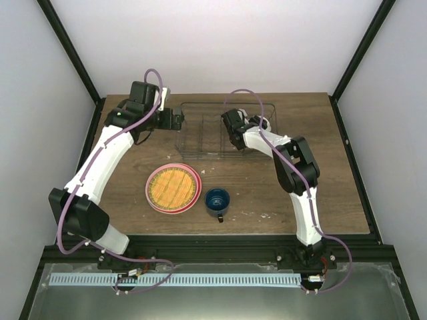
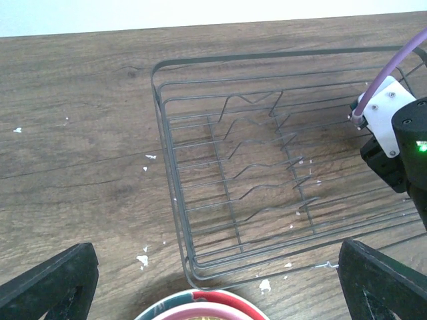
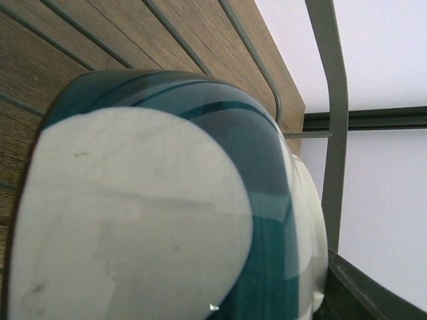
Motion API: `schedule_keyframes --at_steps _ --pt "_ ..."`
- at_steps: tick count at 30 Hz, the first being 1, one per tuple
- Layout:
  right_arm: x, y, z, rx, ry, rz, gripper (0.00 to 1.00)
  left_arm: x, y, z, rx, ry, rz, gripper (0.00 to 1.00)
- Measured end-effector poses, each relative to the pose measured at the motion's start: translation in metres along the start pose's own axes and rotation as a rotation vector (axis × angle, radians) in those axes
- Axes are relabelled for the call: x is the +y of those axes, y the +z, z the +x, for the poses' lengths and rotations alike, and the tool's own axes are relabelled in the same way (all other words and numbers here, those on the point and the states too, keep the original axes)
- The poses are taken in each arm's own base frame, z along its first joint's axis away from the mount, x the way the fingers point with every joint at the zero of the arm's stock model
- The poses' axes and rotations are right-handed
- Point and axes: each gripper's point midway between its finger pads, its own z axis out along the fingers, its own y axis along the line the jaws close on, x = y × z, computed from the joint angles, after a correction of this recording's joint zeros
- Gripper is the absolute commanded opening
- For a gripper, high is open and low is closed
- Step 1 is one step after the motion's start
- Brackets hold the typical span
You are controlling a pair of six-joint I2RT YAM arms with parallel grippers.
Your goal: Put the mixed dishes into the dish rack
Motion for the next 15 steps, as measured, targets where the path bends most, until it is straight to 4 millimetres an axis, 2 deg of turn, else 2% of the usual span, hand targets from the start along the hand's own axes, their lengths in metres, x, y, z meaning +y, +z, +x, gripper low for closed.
schedule_keyframes --at_steps 8,15 --pt "0.0012 -0.0031 0.0067 -0.016 0.008 0.013 0.47 -0.0026 0.0043 0.0005 0.015 -0.002 0.015 1.0" --pt "0.0033 -0.0086 0.0091 -0.022 -0.001 -0.001 0.49 -0.003 0.0042 0.0008 0.018 -0.003 0.017 1.0"
